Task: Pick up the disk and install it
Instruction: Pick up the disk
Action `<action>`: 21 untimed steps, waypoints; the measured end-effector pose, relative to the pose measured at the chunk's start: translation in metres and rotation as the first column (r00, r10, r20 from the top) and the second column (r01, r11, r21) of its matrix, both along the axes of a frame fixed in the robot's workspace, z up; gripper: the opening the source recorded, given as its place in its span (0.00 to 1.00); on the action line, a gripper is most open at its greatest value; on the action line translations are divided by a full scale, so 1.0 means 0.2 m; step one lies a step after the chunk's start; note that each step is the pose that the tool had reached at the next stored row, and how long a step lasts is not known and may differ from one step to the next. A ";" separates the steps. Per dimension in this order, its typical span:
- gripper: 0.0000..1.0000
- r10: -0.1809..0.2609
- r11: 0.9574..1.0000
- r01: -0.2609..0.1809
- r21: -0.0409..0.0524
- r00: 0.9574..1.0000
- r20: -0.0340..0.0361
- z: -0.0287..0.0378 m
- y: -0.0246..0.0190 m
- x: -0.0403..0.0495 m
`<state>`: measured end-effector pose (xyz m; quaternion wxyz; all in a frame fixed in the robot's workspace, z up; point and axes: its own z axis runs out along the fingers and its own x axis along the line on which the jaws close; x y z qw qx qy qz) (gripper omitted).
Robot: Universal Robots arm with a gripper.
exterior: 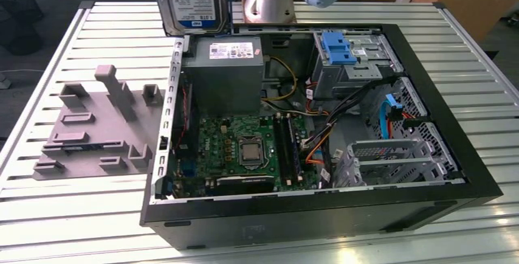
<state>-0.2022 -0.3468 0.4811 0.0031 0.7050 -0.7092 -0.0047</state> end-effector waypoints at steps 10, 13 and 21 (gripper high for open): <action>0.36 0.000 1.000 0.000 0.000 1.000 0.000 0.000 -0.001 0.022; 0.36 0.000 1.000 0.000 0.000 1.000 0.000 0.000 -0.008 0.022; 0.36 0.000 1.000 0.000 0.000 1.000 0.000 0.000 -0.032 0.022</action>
